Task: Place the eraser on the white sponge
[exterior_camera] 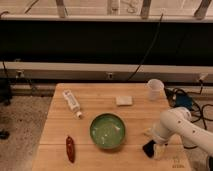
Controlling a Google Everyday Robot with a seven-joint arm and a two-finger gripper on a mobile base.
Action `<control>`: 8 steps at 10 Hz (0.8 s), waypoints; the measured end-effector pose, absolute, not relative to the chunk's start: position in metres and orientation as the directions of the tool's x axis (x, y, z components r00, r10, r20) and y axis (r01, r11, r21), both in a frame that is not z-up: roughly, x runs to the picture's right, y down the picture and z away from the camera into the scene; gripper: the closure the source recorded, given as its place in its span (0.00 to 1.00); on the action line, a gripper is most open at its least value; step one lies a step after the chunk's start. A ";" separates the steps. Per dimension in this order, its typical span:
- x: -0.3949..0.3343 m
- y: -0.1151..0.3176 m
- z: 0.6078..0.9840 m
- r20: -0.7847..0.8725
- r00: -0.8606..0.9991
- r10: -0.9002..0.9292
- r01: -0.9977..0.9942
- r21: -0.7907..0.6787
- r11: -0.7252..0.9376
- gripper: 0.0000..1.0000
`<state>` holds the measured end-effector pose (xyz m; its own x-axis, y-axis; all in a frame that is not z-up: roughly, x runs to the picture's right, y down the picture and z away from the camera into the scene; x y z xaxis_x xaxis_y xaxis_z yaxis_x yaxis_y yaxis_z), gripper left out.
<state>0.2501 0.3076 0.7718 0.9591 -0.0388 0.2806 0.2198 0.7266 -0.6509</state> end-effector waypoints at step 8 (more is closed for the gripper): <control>0.246 0.305 0.769 0.287 0.955 -0.076 0.255 -0.664 0.703 1.00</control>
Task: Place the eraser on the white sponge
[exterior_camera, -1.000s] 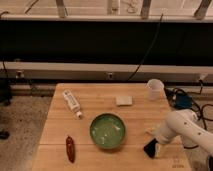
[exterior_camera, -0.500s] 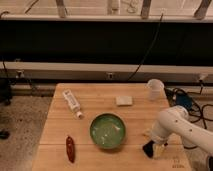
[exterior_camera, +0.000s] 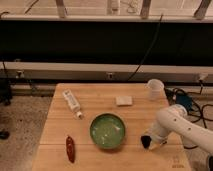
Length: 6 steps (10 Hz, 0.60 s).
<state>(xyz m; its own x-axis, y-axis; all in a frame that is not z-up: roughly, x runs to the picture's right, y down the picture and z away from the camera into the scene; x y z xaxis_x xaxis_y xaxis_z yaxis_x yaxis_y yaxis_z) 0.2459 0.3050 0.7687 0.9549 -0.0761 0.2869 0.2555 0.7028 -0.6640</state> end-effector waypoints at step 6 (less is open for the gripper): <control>0.247 0.306 0.768 0.285 0.956 -0.073 0.253 -0.667 0.701 1.00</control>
<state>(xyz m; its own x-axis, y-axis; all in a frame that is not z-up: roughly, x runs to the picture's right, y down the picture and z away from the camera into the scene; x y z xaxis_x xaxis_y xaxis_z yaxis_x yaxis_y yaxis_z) 0.2472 0.3058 0.7677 0.9556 -0.0729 0.2854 0.2526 0.7011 -0.6668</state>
